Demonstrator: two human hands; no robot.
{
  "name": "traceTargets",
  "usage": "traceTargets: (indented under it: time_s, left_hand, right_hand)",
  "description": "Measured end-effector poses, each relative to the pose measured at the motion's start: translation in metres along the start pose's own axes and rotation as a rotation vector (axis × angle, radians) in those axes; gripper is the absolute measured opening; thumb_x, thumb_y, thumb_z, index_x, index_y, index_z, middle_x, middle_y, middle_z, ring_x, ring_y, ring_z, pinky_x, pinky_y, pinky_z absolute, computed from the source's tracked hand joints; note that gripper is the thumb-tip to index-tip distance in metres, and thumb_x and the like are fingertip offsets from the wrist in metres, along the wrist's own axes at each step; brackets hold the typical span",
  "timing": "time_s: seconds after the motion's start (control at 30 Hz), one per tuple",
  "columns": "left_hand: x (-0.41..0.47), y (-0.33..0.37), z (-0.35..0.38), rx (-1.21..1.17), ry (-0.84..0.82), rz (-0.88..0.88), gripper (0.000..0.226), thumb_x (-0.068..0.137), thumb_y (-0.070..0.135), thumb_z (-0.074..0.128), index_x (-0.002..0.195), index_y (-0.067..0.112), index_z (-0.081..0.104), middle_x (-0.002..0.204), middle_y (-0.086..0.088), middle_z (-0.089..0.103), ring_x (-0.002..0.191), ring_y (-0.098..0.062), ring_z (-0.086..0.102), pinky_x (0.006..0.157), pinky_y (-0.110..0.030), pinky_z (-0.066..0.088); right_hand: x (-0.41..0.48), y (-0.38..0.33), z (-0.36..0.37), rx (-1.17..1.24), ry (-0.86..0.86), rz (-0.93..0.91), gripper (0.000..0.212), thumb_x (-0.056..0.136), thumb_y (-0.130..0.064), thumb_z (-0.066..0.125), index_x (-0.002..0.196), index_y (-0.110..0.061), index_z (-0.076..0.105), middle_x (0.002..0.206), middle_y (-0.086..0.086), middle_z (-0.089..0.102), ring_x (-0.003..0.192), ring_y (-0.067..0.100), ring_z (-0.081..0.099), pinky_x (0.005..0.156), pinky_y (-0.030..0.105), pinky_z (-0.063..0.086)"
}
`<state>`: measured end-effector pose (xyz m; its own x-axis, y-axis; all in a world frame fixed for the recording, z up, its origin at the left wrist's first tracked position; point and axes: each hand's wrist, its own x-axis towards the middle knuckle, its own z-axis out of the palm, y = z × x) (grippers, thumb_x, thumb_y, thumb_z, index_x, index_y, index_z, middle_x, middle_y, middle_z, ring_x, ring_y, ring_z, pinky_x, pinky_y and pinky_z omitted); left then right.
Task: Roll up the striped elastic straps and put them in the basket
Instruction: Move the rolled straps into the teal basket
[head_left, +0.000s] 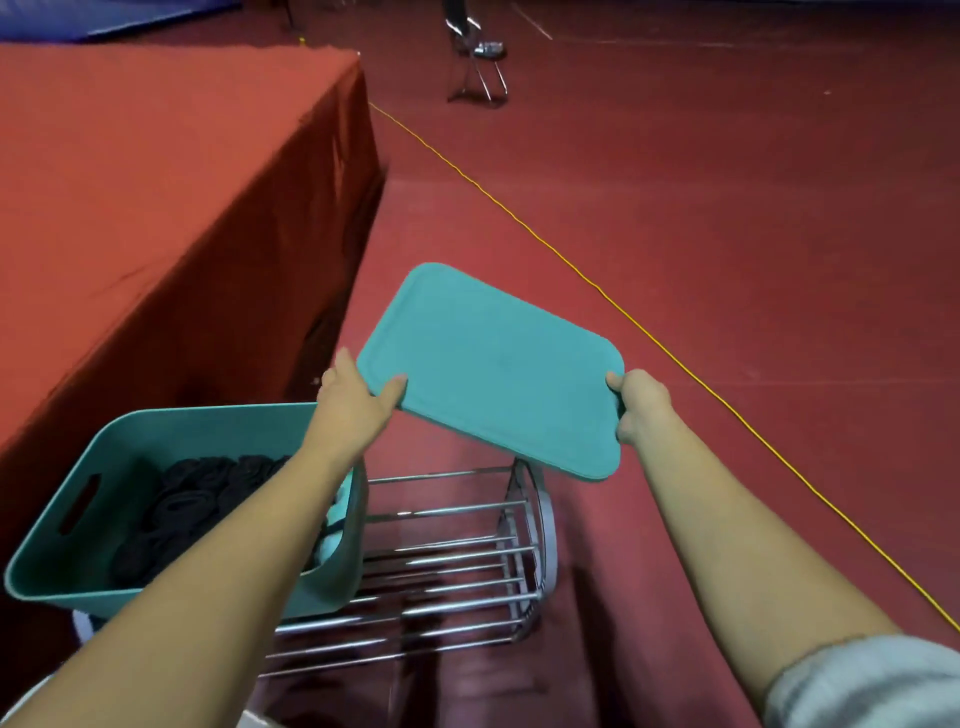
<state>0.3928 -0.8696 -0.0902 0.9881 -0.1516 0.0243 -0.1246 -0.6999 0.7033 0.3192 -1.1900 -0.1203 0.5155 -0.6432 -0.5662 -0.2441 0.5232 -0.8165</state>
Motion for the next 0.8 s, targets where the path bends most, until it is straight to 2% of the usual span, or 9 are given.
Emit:
traceTargets:
  time_s: [0.03, 0.1, 0.17, 0.27, 0.33, 0.4, 0.5, 0.6, 0.8]
  left_hand:
    - [0.002, 0.003, -0.009, -0.065, 0.022, 0.017, 0.064, 0.093, 0.039, 0.063, 0.14, 0.006, 0.036, 0.131, -0.017, 0.056, 0.119, -0.033, 0.052, 0.095, -0.04, 0.042]
    - [0.005, 0.003, -0.032, -0.135, 0.11, 0.021, 0.047, 0.094, 0.034, 0.063, 0.13, 0.01, 0.045, 0.116, -0.005, 0.061, 0.1, -0.023, 0.055, 0.079, -0.032, 0.037]
    - [0.007, -0.008, -0.059, -0.154, 0.229, -0.008, 0.042, 0.092, 0.03, 0.064, 0.126, 0.009, 0.051, 0.114, -0.004, 0.061, 0.099, -0.021, 0.054, 0.079, -0.031, 0.037]
    - [0.004, -0.04, -0.102, -0.09, 0.317, -0.108, 0.044, 0.086, 0.033, 0.065, 0.121, 0.007, 0.054, 0.116, -0.013, 0.063, 0.106, -0.032, 0.058, 0.087, -0.042, 0.048]
    - [-0.005, -0.063, -0.128, -0.061, 0.321, -0.201, 0.046, 0.079, 0.036, 0.064, 0.113, 0.008, 0.051, 0.11, -0.013, 0.062, 0.098, -0.034, 0.059, 0.079, -0.044, 0.051]
    - [-0.014, -0.085, -0.149, -0.041, 0.341, -0.254, 0.045, 0.077, 0.038, 0.064, 0.108, 0.008, 0.049, 0.104, -0.011, 0.061, 0.091, -0.032, 0.059, 0.071, -0.042, 0.049]
    - [-0.027, -0.12, -0.171, 0.016, 0.392, -0.294, 0.038, 0.087, 0.034, 0.066, 0.105, 0.006, 0.046, 0.102, -0.013, 0.058, 0.088, -0.032, 0.055, 0.069, -0.039, 0.041]
    - [-0.038, -0.155, -0.186, 0.063, 0.408, -0.349, 0.045, 0.089, 0.043, 0.067, 0.102, 0.005, 0.046, 0.104, -0.015, 0.057, 0.093, -0.034, 0.055, 0.075, -0.043, 0.043]
    - [-0.056, -0.215, -0.188, 0.176, 0.351, -0.451, 0.055, 0.089, 0.046, 0.066, 0.112, -0.002, 0.05, 0.114, -0.023, 0.056, 0.099, -0.038, 0.054, 0.077, -0.041, 0.041]
  right_hand:
    - [-0.005, -0.001, 0.007, 0.0, -0.04, 0.016, 0.021, 0.089, 0.004, 0.059, 0.109, 0.001, 0.061, 0.097, 0.018, 0.069, 0.086, 0.03, 0.067, 0.083, 0.055, 0.056]
    - [-0.019, 0.003, 0.029, -0.007, -0.114, 0.007, 0.014, 0.091, 0.004, 0.06, 0.105, 0.002, 0.061, 0.097, 0.019, 0.069, 0.085, 0.031, 0.068, 0.081, 0.054, 0.056]
    - [-0.036, 0.012, 0.054, -0.054, -0.183, -0.062, 0.004, 0.092, 0.005, 0.059, 0.089, 0.002, 0.06, 0.087, 0.018, 0.067, 0.077, 0.028, 0.066, 0.076, 0.047, 0.056]
    - [-0.059, 0.034, 0.097, -0.305, -0.264, -0.295, 0.023, 0.091, 0.0, 0.054, 0.07, -0.007, 0.054, 0.073, 0.014, 0.057, 0.066, 0.021, 0.053, 0.059, 0.032, 0.042]
    - [-0.074, 0.05, 0.123, -0.531, -0.288, -0.483, 0.028, 0.093, -0.009, 0.05, 0.065, -0.011, 0.049, 0.065, 0.009, 0.049, 0.065, 0.021, 0.045, 0.055, 0.031, 0.031]
    - [-0.088, 0.066, 0.143, -0.719, -0.31, -0.606, 0.027, 0.099, -0.017, 0.047, 0.076, -0.006, 0.056, 0.073, 0.015, 0.058, 0.073, 0.03, 0.052, 0.056, 0.036, 0.031]
    - [-0.111, 0.09, 0.17, -0.86, -0.325, -0.673, 0.032, 0.103, -0.025, 0.042, 0.11, 0.004, 0.053, 0.109, 0.031, 0.063, 0.102, 0.044, 0.06, 0.077, 0.044, 0.044]
    - [-0.135, 0.111, 0.191, -0.966, -0.357, -0.706, 0.031, 0.104, -0.025, 0.038, 0.118, 0.002, 0.041, 0.113, 0.035, 0.062, 0.105, 0.049, 0.06, 0.079, 0.048, 0.046]
    - [-0.149, 0.142, 0.207, -1.259, -0.368, -0.773, 0.038, 0.104, -0.031, 0.036, 0.125, 0.0, 0.04, 0.115, 0.03, 0.063, 0.106, 0.046, 0.061, 0.078, 0.046, 0.046]
